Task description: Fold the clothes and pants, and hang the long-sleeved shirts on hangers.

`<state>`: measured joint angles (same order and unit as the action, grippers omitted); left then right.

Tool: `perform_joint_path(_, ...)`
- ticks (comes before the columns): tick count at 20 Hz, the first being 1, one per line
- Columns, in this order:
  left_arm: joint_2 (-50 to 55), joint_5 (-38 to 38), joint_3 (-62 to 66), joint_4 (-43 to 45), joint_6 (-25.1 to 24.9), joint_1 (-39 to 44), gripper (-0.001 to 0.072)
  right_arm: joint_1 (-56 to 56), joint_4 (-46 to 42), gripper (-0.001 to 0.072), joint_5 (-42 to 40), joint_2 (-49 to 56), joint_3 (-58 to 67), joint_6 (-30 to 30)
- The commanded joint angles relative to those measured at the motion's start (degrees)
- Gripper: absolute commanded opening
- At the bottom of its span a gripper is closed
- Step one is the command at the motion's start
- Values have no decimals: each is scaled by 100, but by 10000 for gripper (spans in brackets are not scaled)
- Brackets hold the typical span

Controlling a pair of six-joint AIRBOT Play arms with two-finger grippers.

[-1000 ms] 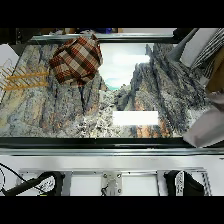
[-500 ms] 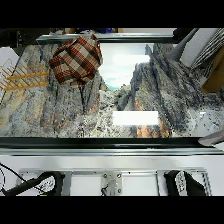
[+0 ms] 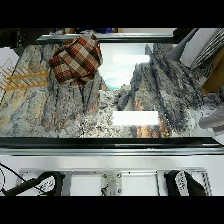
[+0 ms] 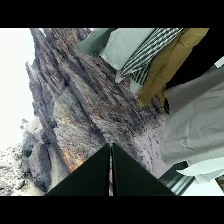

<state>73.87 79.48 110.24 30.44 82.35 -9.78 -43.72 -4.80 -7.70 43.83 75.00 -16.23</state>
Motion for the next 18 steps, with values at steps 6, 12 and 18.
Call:
perform_joint_path(6,-4,7,-2,0,-11,2,14,-647,-17,6,-2,151,44,208)
perform_joint_path(12,-4,245,-2,0,-9,2,14,-1163,-15,6,-4,501,203,610)
perform_joint_path(18,-4,457,-2,-2,-7,4,14,-1626,-13,6,-9,782,407,1045)
